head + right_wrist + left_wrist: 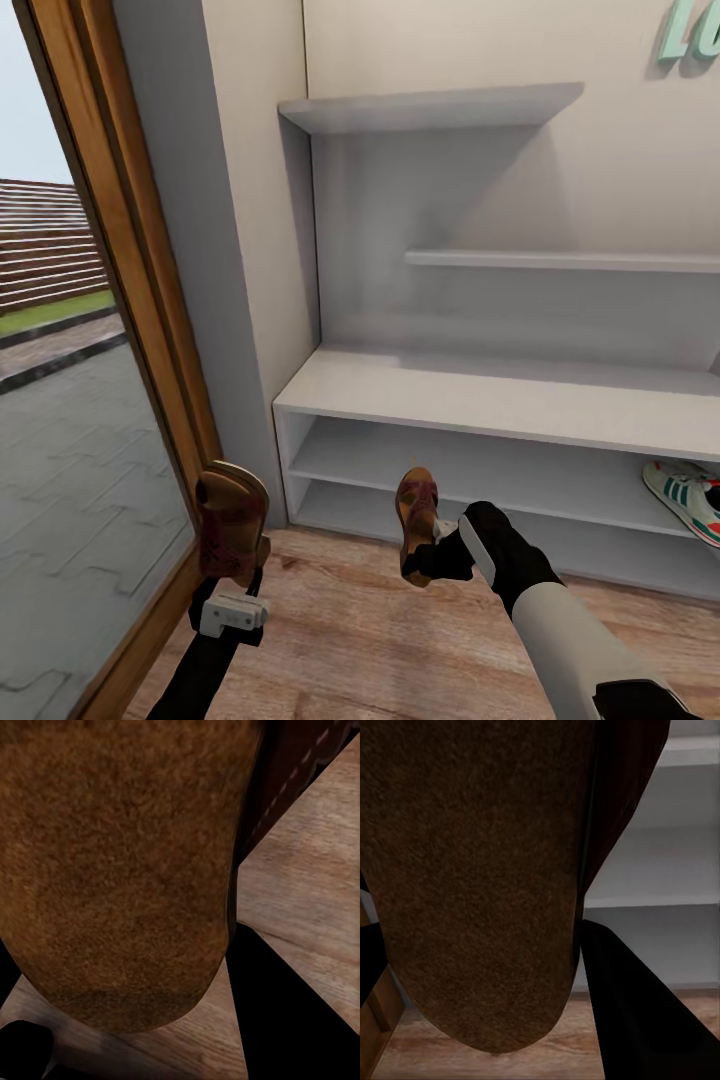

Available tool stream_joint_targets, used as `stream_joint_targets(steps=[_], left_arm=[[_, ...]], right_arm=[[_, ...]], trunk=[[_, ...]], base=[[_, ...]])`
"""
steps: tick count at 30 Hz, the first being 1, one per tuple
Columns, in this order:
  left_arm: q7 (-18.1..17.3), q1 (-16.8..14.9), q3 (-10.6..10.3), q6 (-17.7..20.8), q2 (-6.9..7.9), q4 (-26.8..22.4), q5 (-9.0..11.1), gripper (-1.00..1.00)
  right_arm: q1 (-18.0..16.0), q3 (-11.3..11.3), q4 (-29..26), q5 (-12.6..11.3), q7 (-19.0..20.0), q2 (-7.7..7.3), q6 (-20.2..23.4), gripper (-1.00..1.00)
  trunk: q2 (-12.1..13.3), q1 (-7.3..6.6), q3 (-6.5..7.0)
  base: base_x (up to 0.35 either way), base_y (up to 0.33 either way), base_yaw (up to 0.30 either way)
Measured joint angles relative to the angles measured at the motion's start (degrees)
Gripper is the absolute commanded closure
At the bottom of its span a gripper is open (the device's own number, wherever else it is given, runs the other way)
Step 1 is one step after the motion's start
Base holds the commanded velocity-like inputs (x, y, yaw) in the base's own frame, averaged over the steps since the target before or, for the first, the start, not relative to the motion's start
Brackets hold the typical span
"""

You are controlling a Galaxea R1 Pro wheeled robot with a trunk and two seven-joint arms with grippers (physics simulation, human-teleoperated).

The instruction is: Pick up the two gym shoes and the two sandals from the corridor floor and place them onto the hallstand (shoe rack) in the corridor, making sure they are on the rack and not on the floor. Arrange them so the two gym shoes are next to each other and the two sandals are next to each other.

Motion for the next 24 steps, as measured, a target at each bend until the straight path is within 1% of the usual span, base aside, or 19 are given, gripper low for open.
stream_joint_targets(steps=[6, 13, 15, 24], left_arm=[[0.0, 0.0, -0.1, 0.0, 0.00, 0.0, 0.0, 1.00], [0.0, 0.0, -0.1, 0.0, 0.00, 0.0, 0.0, 1.00], [0.0, 0.0, -0.1, 0.0, 0.00, 0.0, 0.0, 1.00], [0.0, 0.0, -0.1, 0.0, 0.00, 0.0, 0.0, 1.00]], right_arm=[[0.0, 0.0, 0.1, 0.0, 0.0, 0.00, 0.0, 1.00], [0.0, 0.0, 0.1, 0.0, 0.0, 0.00, 0.0, 1.00], [0.0, 0.0, 0.1, 0.0, 0.0, 0.00, 0.0, 1.00], [0.0, 0.0, 0.1, 0.0, 0.0, 0.00, 0.0, 1.00]], trunk=[[0.0, 0.00, 0.00], [0.0, 0.00, 0.00], [0.0, 0.00, 0.00], [0.0, 0.00, 0.00]], base=[[0.020, 0.004, 0.000], [0.236, 0.073, 0.000], [0.128, 0.036, 0.000], [0.025, 0.007, 0.000]])
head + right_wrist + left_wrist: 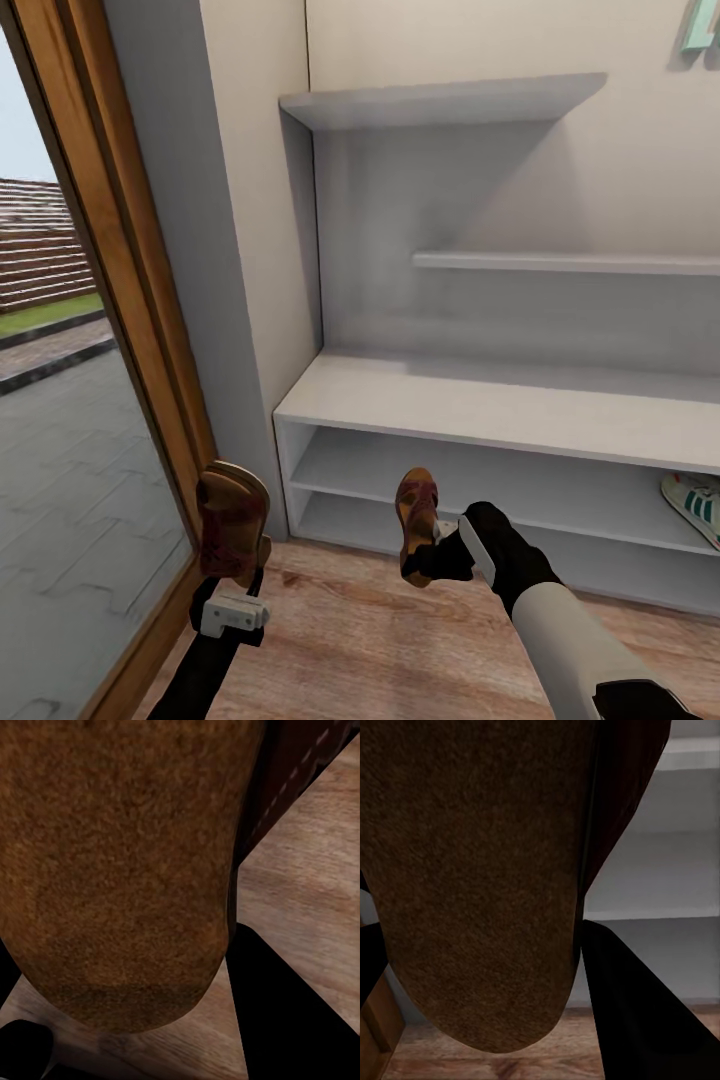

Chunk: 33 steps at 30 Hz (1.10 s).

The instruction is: Pick up the two gym shoes and the two sandals from the corridor floor and place them onto the hallstand (shoe rack) in the corridor, making sure they are on the rack and not on the floor. Arrange them so the two gym shoes are next to each other and the two sandals are next to each other.

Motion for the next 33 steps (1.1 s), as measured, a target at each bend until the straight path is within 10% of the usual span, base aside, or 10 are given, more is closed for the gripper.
stream_joint_targets(steps=[21, 33], left_arm=[[-0.2, 0.0, -0.8, 0.0, 0.00, 0.0, 0.0, 1.00], [-0.1, 0.0, -12.4, 0.0, 0.08, 0.0, 0.0, 1.00]], right_arm=[[0.0, 0.0, 0.1, 0.0, 0.0, 0.00, 0.0, 1.00], [0.0, -0.1, 0.3, 0.0, 0.0, 0.00, 0.0, 1.00]], trunk=[[0.0, 0.00, 0.00], [0.0, 0.00, 0.00]], base=[[0.089, 0.036, 0.000], [0.000, 0.000, 0.000]])
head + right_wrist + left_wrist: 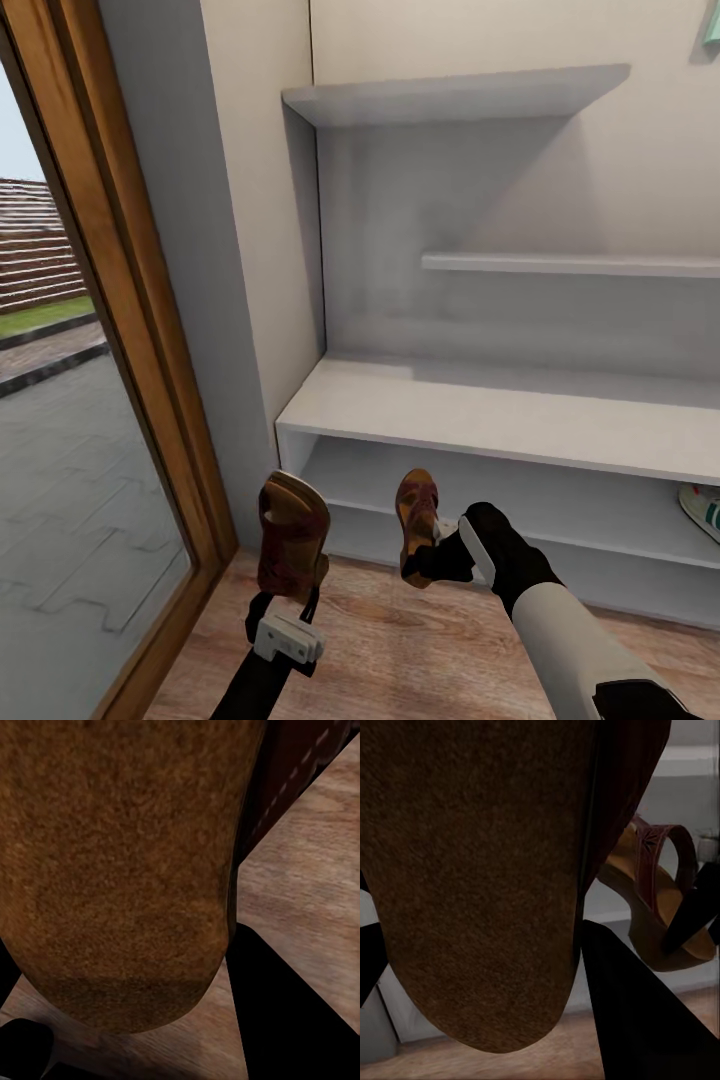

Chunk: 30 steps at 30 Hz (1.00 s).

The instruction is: Pick up the two gym shoes and the two sandals from the corridor floor and place them onto the hallstand (shoe rack) in the corridor, making sure they are on the rack and not on the floor. Arrange them so the two gym shoes are next to each other and the two sandals are next to each other.

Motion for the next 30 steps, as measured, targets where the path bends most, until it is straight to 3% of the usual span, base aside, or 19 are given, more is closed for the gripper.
stream_joint_targets(steps=[13, 30], left_arm=[[0.1, 0.0, -0.6, 0.0, 0.00, 0.0, 0.0, 1.00], [0.1, 0.0, -0.6, 0.0, 0.00, 0.0, 0.0, 1.00]], right_arm=[[0.0, 0.0, 0.0, 0.0, 0.0, -0.11, 0.0, 1.00], [0.0, 0.0, 0.0, 0.0, 0.0, -0.18, 0.0, 1.00]], trunk=[[0.0, 0.00, 0.00], [0.0, 0.00, 0.00]], base=[[0.147, 0.000, 0.000], [0.025, 0.000, 0.000]])
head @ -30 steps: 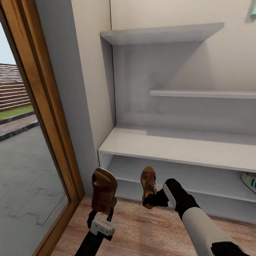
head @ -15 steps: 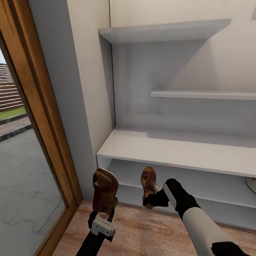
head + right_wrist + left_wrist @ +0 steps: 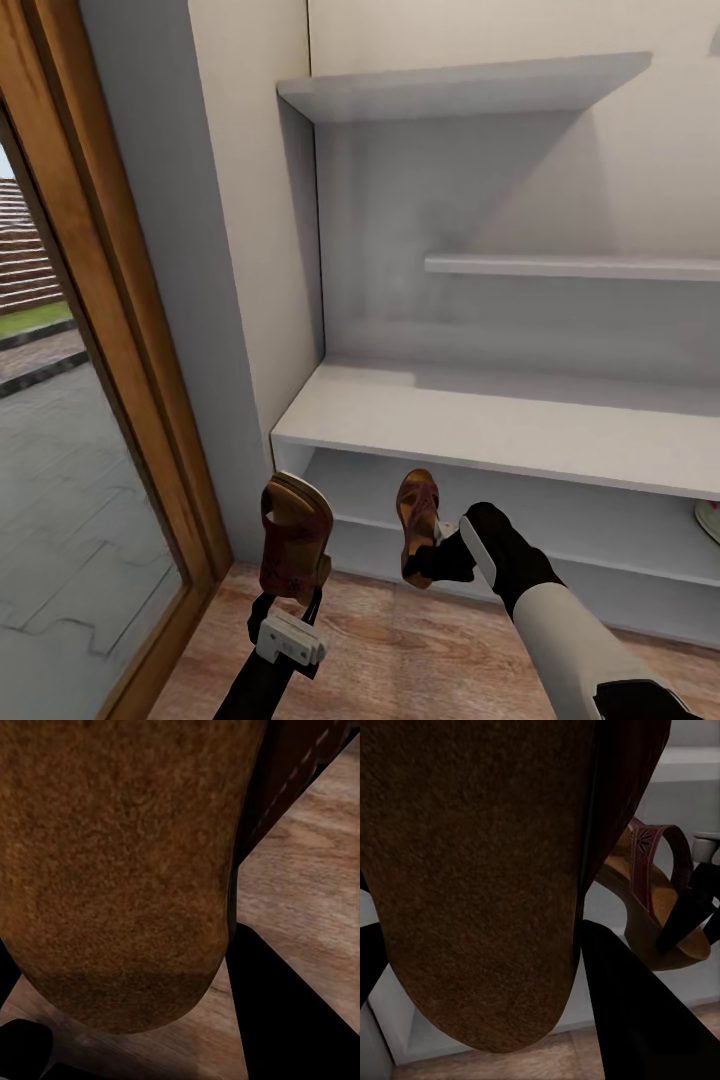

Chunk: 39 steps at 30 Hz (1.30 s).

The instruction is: Pick up the two gym shoes and the two sandals from the corridor floor and place them onto the hallstand (shoe rack) in the corridor, making sure they are on the rack and not on the floor. Arrange them so the two gym shoes are next to each other and the two sandals are next to each other.

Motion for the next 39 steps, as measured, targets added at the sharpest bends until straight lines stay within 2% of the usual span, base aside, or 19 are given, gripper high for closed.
stream_joint_targets(steps=[8, 30, 33, 37, 39], left_arm=[[0.0, 0.0, 0.0, 0.0, 0.00, 0.0, 0.0, 1.00], [0.0, 0.0, 0.0, 0.0, 0.00, 0.1, 0.0, 1.00], [0.1, 0.0, 0.0, 0.0, 0.00, 0.1, 0.0, 1.00], [0.1, 0.0, 0.0, 0.0, 0.00, 0.1, 0.0, 1.00], [0.1, 0.0, 0.0, 0.0, 0.00, 0.1, 0.0, 1.00]], right_arm=[[0.0, 0.0, 0.0, 0.0, 0.0, 0.00, 0.0, 1.00], [0.0, 0.0, 0.0, 0.0, 0.0, 0.00, 0.0, 1.00], [0.0, 0.0, 0.0, 0.1, 0.0, 0.00, 0.0, 1.00], [0.0, 0.0, 0.0, 0.0, 0.0, 0.00, 0.0, 1.00], [0.0, 0.0, 0.0, 0.1, 0.0, 0.00, 0.0, 1.00]], trunk=[[0.0, 0.00, 0.00], [0.0, 0.00, 0.00], [0.0, 0.08, -0.66], [0.0, 0.08, -0.66], [-0.1, 0.13, -1.10]], base=[[0.181, 0.000, -0.057], [0.006, 0.000, -0.031], [0.000, 0.000, 0.000], [0.000, 0.000, 0.000], [0.000, 0.000, 0.000]])
